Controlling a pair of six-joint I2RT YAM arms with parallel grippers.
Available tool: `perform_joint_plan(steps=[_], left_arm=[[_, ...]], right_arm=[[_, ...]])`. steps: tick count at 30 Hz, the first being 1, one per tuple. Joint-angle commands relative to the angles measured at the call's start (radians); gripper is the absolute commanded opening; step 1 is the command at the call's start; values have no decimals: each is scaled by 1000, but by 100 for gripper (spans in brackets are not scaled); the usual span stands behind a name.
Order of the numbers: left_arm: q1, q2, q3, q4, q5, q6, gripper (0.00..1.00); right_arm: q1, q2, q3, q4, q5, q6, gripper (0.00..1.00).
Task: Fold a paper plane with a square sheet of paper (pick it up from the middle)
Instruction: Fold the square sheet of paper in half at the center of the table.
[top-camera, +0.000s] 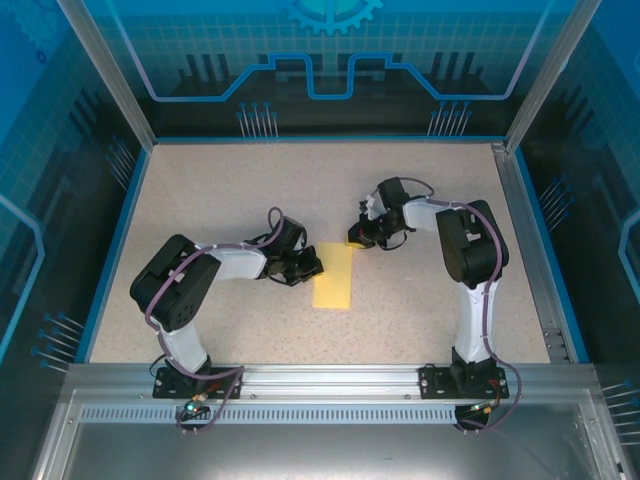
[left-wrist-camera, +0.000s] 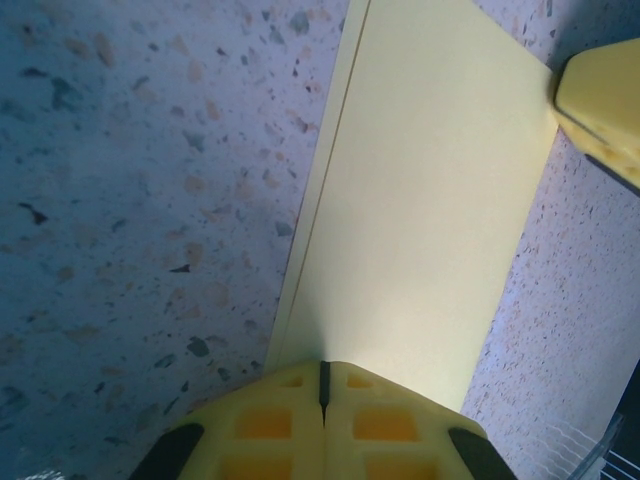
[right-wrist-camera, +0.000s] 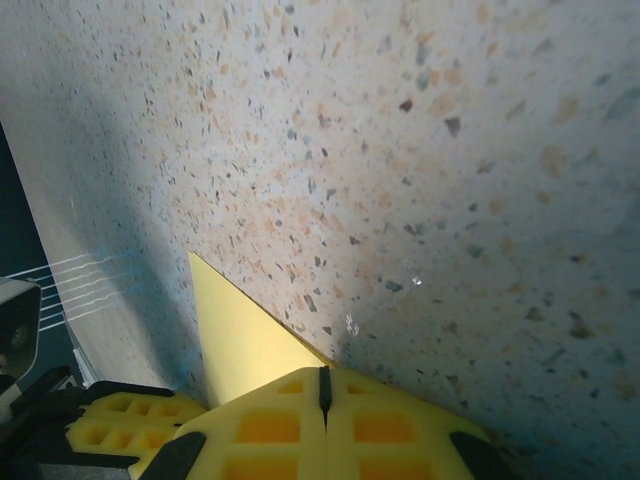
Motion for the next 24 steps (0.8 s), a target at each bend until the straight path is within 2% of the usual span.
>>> perform_joint_plan(steps=[1, 15, 21, 24], left_arm=[[-6, 16, -12, -89, -24, 20, 0], [-6, 15, -10, -83, -16, 19, 0], [-6, 11, -3, -75, -6, 14, 0], [-6, 3, 8, -76, 1, 15, 0]], right_arm=[[-25, -18, 47, -44, -29, 2, 0], [-11, 69, 16, -59, 7, 10, 1], [-10, -52, 35, -105, -1, -7, 4], [-3, -142, -28, -83, 5, -7, 7]])
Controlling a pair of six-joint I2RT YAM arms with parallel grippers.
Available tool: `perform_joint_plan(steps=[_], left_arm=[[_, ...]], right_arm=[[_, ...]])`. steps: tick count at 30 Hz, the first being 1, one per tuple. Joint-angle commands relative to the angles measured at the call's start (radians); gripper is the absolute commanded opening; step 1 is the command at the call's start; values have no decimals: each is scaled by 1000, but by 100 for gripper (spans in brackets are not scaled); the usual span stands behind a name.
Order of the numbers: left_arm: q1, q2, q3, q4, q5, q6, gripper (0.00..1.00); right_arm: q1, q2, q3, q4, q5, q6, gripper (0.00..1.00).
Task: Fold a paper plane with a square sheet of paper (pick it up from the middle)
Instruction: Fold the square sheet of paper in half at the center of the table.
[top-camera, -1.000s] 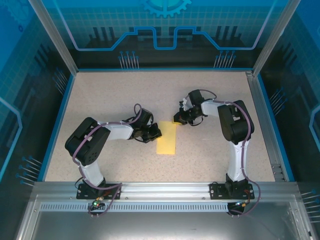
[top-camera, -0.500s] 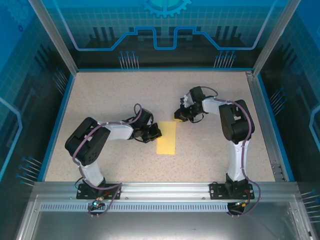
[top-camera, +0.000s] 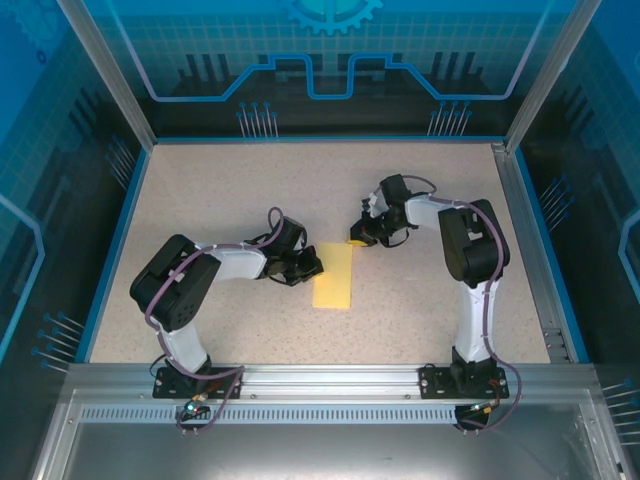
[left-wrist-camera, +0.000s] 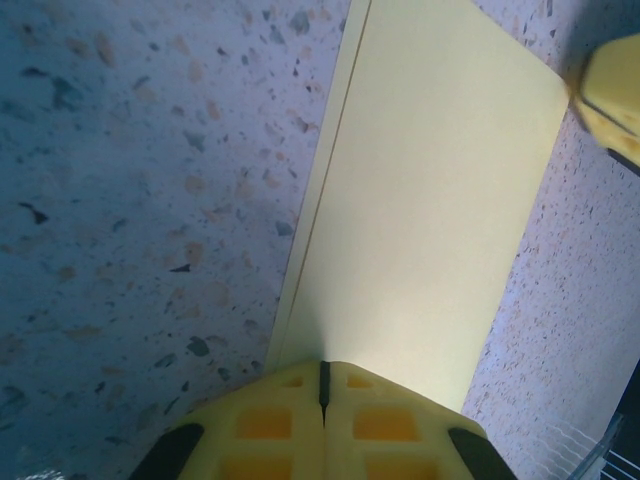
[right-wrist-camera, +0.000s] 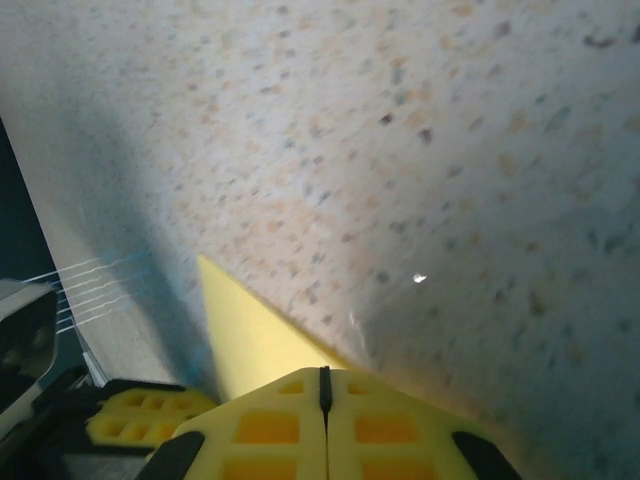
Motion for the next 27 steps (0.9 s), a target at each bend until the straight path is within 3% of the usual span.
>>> perform_joint_plan(steps=[1, 9, 15, 18, 27], left_arm=[[-6, 1, 9, -77, 0, 15, 0], [-6, 7, 18, -80, 13, 21, 0], [-6, -2, 14, -77, 15, 20, 0], [-6, -1, 16, -78, 17, 19, 0], [-6, -10, 23, -88, 21, 24, 0]], right_arm=[[11, -144, -69, -26, 7, -6, 7], [98, -356, -379, 84, 10, 65, 8], [223, -424, -554, 207, 25, 170, 8], [263, -417, -579, 207, 22, 166, 9], [260, -395, -606, 170, 58, 147, 9]])
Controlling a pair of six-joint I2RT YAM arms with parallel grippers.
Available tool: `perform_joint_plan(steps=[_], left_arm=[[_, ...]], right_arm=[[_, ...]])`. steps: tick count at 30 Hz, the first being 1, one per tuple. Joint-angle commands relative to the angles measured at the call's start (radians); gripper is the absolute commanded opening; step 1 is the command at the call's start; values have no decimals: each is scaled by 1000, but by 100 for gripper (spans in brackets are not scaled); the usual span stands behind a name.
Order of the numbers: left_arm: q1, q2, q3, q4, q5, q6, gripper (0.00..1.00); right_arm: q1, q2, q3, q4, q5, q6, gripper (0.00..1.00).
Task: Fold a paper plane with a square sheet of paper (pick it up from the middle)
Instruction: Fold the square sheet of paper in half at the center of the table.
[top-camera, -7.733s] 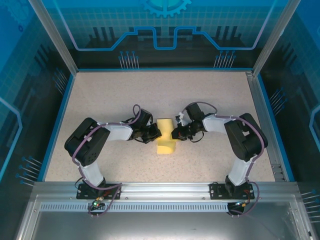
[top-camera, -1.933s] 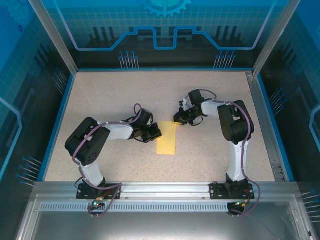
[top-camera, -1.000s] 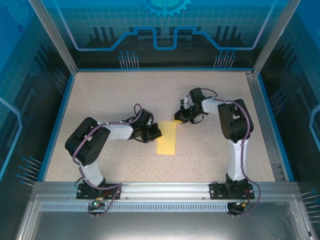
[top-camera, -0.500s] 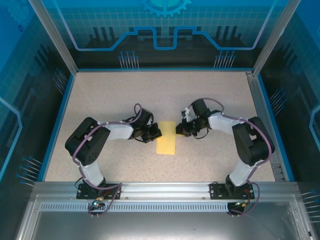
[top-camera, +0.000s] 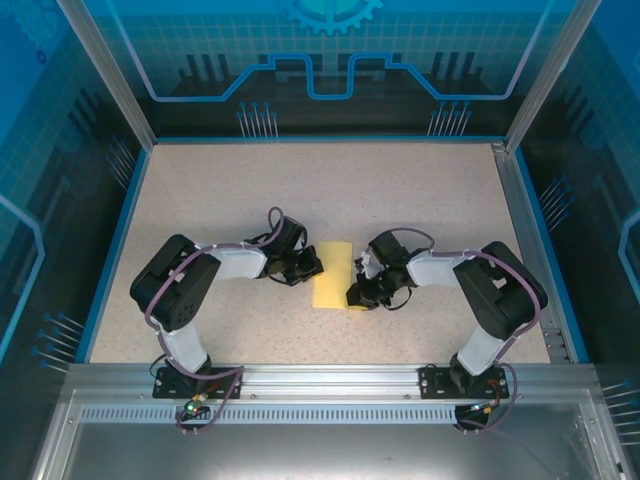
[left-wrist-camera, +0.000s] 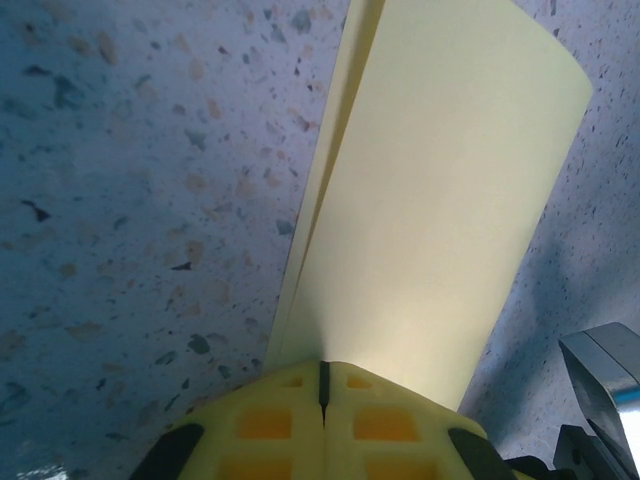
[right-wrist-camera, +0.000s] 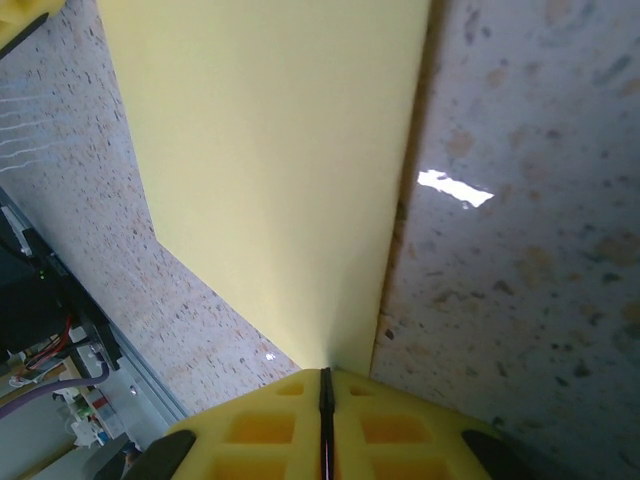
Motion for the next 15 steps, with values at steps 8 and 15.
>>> perform_joint_plan(steps=[8, 15], left_arm=[[-6, -104, 6, -5, 63, 35, 10], [-1, -219, -18, -64, -22, 45, 35]], right_arm=[[-63, -107, 84, -125, 113, -42, 21], [-66, -26, 197, -136, 149, -43, 30]])
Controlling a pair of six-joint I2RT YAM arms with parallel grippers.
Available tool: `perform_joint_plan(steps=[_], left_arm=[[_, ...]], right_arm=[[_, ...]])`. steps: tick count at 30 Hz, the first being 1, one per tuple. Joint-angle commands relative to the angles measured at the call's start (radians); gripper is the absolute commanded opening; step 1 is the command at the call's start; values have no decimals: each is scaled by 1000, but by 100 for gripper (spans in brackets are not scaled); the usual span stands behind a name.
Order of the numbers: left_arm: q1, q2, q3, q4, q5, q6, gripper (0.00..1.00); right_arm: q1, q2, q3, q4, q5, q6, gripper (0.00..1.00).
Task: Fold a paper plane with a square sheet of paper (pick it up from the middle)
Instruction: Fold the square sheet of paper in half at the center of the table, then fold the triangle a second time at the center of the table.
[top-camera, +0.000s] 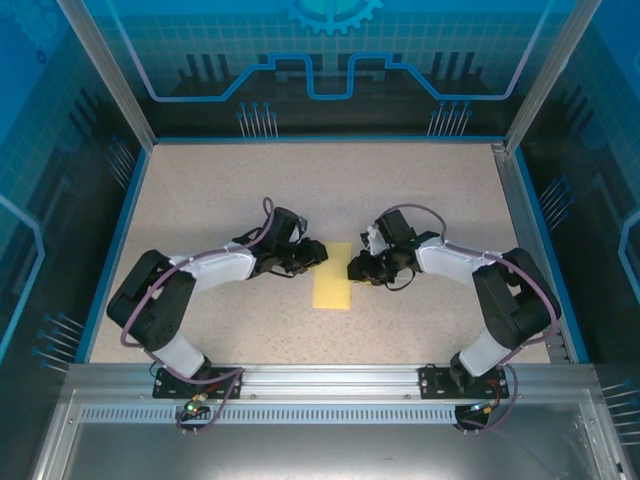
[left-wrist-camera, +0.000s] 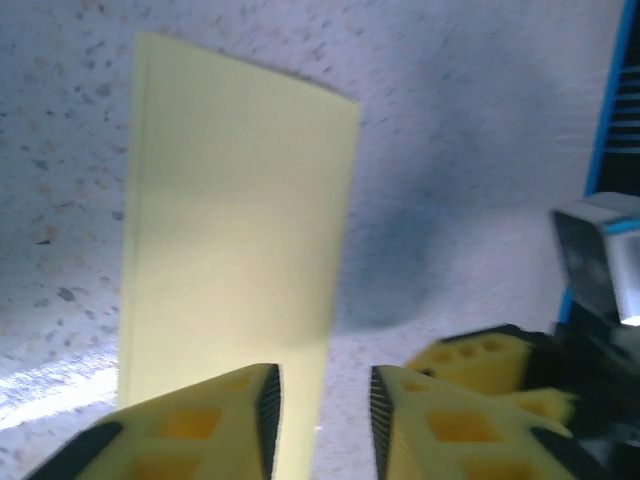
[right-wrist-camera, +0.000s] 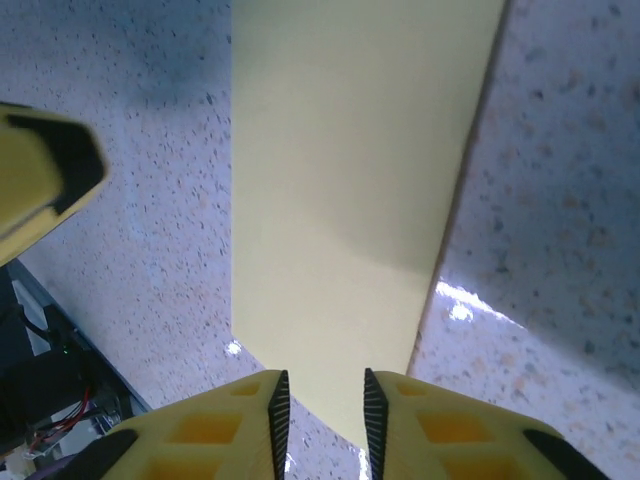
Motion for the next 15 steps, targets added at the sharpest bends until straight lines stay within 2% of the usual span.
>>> perform_joint_plan(steps=[1, 5, 9, 15], left_arm=[[7, -33, -16, -61, -29, 16, 36], [45, -24, -44, -43, 13, -16, 39], [76, 7, -54, 0, 83, -37, 43], [81, 49, -31, -1, 111, -37, 43]], right_arm=[[-1, 53, 67, -47, 43, -10, 32], [-2, 104, 108, -48, 38, -13, 39], [4, 156, 130, -11, -7, -5, 41], [5, 199, 152, -24, 17, -3, 41]])
